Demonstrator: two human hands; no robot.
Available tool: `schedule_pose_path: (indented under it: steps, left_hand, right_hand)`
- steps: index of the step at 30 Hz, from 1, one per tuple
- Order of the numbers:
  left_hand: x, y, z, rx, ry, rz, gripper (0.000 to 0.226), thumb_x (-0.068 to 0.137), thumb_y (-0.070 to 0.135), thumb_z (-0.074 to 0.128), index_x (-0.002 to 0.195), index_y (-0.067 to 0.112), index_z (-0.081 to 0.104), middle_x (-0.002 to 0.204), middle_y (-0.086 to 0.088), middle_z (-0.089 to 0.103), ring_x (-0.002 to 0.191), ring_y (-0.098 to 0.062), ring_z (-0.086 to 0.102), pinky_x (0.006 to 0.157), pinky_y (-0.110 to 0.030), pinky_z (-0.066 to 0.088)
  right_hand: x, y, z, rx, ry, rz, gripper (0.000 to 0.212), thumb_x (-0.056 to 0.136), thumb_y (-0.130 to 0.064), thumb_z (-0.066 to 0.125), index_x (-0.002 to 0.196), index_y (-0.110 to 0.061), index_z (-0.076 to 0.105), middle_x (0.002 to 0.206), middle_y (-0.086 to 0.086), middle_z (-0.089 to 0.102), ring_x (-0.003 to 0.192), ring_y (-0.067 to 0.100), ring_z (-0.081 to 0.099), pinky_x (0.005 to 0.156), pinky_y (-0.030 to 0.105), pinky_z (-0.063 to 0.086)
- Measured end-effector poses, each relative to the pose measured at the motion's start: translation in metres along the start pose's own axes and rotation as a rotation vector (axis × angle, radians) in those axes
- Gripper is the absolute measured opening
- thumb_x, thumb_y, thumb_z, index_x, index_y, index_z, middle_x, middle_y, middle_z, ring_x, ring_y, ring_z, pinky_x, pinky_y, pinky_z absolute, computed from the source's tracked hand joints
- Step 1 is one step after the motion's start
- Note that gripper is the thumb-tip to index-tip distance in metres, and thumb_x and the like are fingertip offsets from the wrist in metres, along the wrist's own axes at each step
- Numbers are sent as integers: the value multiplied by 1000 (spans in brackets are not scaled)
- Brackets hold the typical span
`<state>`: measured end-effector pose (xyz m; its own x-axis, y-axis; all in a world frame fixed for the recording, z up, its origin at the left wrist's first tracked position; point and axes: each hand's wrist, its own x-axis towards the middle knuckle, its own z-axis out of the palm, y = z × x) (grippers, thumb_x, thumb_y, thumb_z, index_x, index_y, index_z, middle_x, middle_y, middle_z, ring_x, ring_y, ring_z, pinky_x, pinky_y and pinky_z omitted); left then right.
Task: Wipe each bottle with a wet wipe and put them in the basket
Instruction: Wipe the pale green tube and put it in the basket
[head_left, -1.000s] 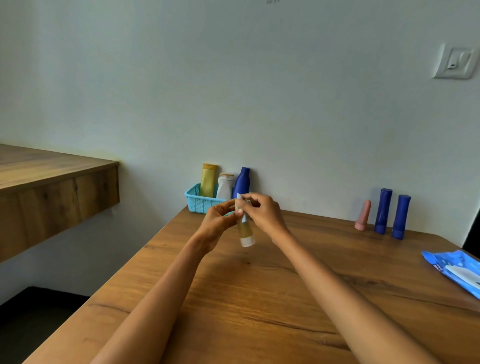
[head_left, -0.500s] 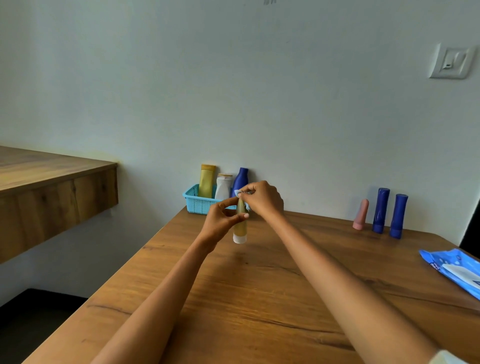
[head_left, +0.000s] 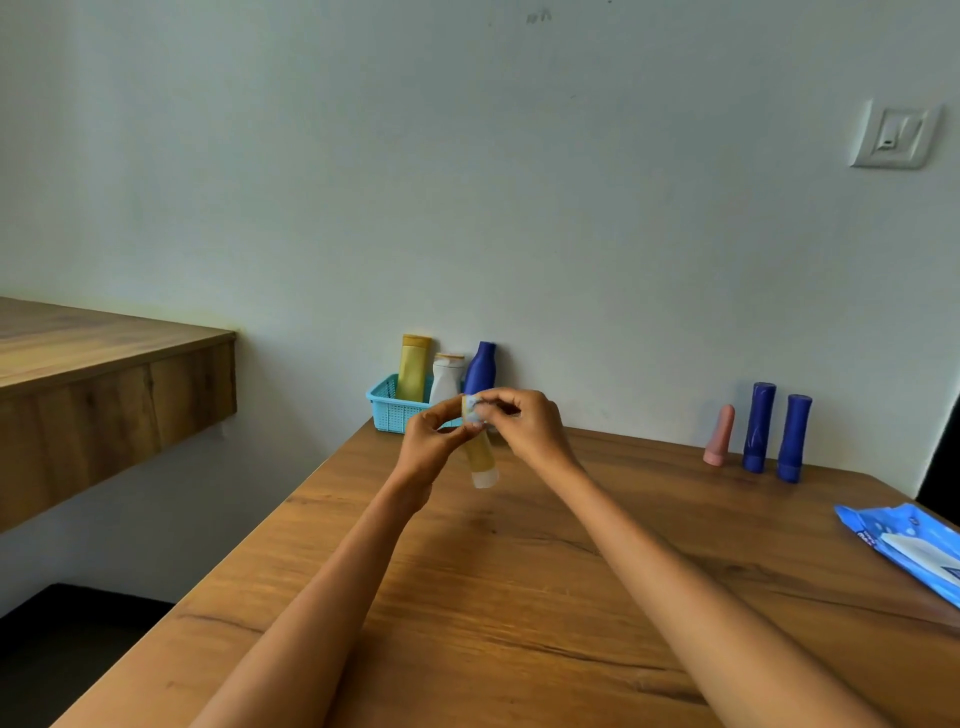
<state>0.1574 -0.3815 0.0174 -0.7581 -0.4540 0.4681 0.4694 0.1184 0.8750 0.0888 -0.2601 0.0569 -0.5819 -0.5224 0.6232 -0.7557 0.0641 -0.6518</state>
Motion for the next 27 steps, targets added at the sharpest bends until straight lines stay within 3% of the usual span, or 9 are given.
schedule_pose_path:
  steps: [3, 7, 10, 12, 15, 18, 20, 24, 27]
  left_hand:
    - [1, -2, -1, -261, -87, -102, 33, 74, 21, 69, 106, 17, 67, 101, -3, 73, 98, -17, 67, 82, -28, 56]
    - [3, -4, -4, -402, -122, -119, 32, 79, 18, 62, 110, 11, 64, 99, -6, 73, 93, -18, 69, 79, -28, 57]
    - [3, -3, -10, -450, -96, -95, 32, 77, 19, 66, 108, 12, 66, 98, -6, 73, 92, -17, 69, 81, -28, 57]
    - [2, -3, -13, -484, -82, -82, 46, 67, 26, 79, 109, 10, 65, 100, -6, 73, 91, -17, 70, 79, -28, 57]
    - [2, -3, -15, -493, -68, -81, 66, 56, 29, 88, 113, 7, 63, 107, -7, 71, 95, -19, 69, 81, -31, 57]
    - [3, -4, -17, -455, -48, -81, 48, 68, 24, 75, 113, 10, 63, 108, -3, 72, 100, -21, 68, 81, -31, 57]
    - [3, -6, -16, -439, -56, -93, 35, 76, 17, 65, 111, 11, 64, 107, -3, 72, 99, -20, 68, 80, -30, 57]
    - [0, -5, -9, -410, -98, -125, 35, 79, 14, 61, 115, 12, 62, 106, -6, 71, 96, -19, 69, 80, -29, 57]
    - [1, -3, -11, -437, -94, -118, 37, 80, 12, 59, 118, 11, 60, 106, -6, 71, 96, -18, 68, 80, -29, 57]
  right_hand:
    - [5, 2, -5, 129, 136, 48, 19, 86, -19, 64, 105, -15, 70, 99, 1, 71, 88, 9, 65, 75, 17, 52]
    - [7, -4, 1, 3, 40, -72, 22, 87, -11, 63, 106, -17, 71, 106, 0, 70, 88, 3, 61, 71, 2, 43]
    - [0, -5, 5, -60, 22, -205, 24, 87, -5, 61, 104, -17, 72, 109, 2, 69, 92, 7, 61, 77, 10, 47]
    - [-8, 0, 3, -85, -3, -276, 23, 85, -3, 62, 104, -14, 71, 108, 4, 68, 96, 11, 62, 82, 18, 50]
    - [-24, 15, -6, -155, -67, -328, 21, 83, 0, 63, 100, -10, 72, 103, 5, 67, 94, 10, 61, 81, 19, 52]
    - [-35, 25, -15, -223, -96, -310, 20, 83, -1, 63, 97, -12, 73, 100, 4, 67, 93, 12, 62, 76, 26, 55]
    - [-32, 24, -18, -220, -43, -305, 20, 83, -2, 62, 95, -14, 73, 96, 2, 67, 88, 12, 62, 71, 23, 54]
    - [-10, 6, -9, -137, 97, -189, 19, 88, -8, 58, 100, -15, 70, 97, 0, 65, 86, 11, 59, 72, 20, 50]
    - [1, 0, 1, -96, -39, -25, 21, 91, -11, 52, 106, -17, 67, 104, 3, 66, 86, 10, 58, 72, 18, 48]
